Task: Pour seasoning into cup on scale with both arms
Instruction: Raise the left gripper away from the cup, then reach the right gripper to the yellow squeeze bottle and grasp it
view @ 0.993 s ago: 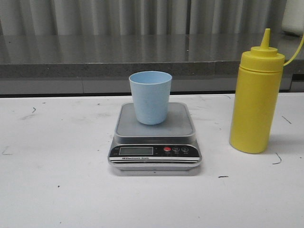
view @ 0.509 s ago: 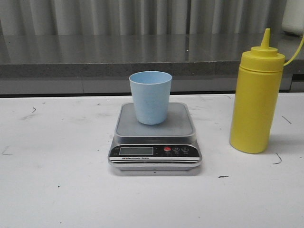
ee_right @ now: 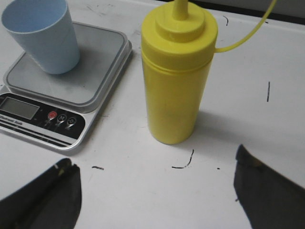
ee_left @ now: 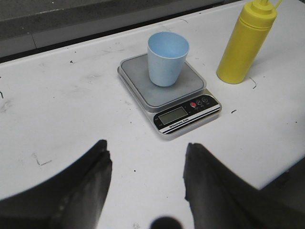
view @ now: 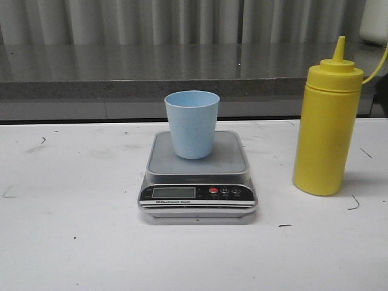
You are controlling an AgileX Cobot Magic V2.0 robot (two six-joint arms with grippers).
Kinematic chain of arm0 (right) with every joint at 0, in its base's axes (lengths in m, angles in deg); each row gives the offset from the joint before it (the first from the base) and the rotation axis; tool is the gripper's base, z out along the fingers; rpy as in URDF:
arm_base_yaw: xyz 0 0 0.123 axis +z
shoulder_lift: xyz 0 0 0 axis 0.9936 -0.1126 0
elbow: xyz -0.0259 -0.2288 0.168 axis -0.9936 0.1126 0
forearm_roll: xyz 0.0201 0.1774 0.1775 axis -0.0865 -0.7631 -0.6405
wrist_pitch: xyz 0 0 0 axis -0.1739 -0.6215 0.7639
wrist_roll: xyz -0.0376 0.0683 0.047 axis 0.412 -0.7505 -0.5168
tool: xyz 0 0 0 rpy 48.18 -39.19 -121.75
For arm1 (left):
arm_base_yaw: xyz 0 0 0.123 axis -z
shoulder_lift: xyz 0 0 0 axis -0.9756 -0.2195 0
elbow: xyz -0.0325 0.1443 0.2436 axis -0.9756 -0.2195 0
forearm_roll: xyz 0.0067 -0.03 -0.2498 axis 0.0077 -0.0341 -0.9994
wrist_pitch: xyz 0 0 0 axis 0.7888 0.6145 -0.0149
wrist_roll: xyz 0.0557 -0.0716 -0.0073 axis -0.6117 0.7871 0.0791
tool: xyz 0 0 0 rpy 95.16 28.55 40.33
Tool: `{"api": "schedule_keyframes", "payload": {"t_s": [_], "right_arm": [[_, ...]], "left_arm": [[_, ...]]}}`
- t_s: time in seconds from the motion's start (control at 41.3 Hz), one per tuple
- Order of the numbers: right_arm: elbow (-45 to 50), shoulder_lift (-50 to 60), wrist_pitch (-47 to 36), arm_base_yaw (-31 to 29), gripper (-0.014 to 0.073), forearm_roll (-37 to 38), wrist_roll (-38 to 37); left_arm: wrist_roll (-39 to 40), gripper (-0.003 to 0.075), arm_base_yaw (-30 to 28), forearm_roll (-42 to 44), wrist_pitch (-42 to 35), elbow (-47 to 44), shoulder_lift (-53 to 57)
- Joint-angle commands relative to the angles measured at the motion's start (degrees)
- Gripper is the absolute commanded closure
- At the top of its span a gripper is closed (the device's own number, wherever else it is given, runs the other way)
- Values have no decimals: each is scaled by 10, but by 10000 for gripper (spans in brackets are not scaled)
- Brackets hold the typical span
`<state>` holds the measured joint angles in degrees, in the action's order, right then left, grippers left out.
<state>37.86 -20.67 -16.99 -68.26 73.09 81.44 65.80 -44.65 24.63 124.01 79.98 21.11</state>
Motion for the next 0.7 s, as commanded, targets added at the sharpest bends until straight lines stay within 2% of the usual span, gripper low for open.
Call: {"api": "schedule_keyframes", "payload": {"t_s": [0.0,0.121,0.339,0.533,0.678], "right_arm": [[33,-21,-160,8,-69,-4,8],[72,-66,-270,19,-69,-4,5],[75,-170,-405,22,-69,-4,-4],[74,-267,-534,22,-69,10,-60],[59,-332,-593,22,-69,46,-99]], "left_arm": [[-1,365,4,-5,-43,16,-1],[-1,365,4,-5,-43,16,-1],[-1,365,4,-5,-43,16,-1],[-1,365,4,-5,-43,16,-1],[-1,365,4,-5,-43,16,-1]]}}
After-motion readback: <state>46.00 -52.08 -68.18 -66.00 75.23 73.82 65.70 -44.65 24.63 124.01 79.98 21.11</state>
